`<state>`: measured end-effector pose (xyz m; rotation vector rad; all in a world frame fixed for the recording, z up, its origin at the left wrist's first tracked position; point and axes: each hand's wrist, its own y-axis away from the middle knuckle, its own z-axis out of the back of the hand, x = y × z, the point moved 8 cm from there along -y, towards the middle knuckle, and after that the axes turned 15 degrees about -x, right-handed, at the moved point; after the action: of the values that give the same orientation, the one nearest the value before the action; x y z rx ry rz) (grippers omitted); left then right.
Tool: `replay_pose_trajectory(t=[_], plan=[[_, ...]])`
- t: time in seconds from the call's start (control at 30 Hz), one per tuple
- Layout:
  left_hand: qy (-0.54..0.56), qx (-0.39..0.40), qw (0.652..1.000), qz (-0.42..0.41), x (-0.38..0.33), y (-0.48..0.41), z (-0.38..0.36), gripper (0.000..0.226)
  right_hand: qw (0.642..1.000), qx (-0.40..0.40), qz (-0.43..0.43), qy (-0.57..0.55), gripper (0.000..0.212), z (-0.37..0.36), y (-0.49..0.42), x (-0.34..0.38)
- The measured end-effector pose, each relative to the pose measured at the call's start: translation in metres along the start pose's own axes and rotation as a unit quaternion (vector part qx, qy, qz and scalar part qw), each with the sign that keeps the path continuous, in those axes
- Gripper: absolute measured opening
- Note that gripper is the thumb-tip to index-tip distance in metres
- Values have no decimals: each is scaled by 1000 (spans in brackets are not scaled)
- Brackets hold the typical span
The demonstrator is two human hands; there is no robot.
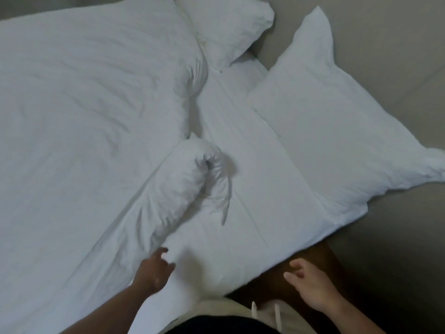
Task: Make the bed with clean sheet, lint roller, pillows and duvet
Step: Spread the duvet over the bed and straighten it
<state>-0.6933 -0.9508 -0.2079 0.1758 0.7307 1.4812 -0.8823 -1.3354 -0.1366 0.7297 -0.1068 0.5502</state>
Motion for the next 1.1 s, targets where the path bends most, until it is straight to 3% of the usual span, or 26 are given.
replay_pose_trajectory(t=[0.1,0.17,0.33,0.53,0.67,0.77,0.87,1.0,1.1], plan=[[79,-141,986,-38,-68,-65,55,63,999,12,35,14,39,33,-50,33],[71,-188,977,-70,-111,-105,86,68,997,41,58,36,38,44,-81,61],[-12,-227,969,-95,-198,-182,126,76,983,84,154,58,44,36,-170,163],[-136,-220,964,-61,-223,-229,99,78,957,119,263,21,104,-38,-263,287],[-138,-199,969,-56,-227,-246,68,62,951,59,300,-32,116,-91,-297,315],[-112,-221,968,-47,-230,-247,55,54,949,32,294,-109,86,-108,-306,308],[-103,-226,968,-43,-238,-240,54,45,946,72,277,-148,56,-102,-311,302],[-67,-189,975,-97,-253,-211,77,39,918,62,358,-162,49,-34,-300,300],[-69,-152,970,-175,-265,-167,80,42,883,24,457,-100,57,33,-276,286]])
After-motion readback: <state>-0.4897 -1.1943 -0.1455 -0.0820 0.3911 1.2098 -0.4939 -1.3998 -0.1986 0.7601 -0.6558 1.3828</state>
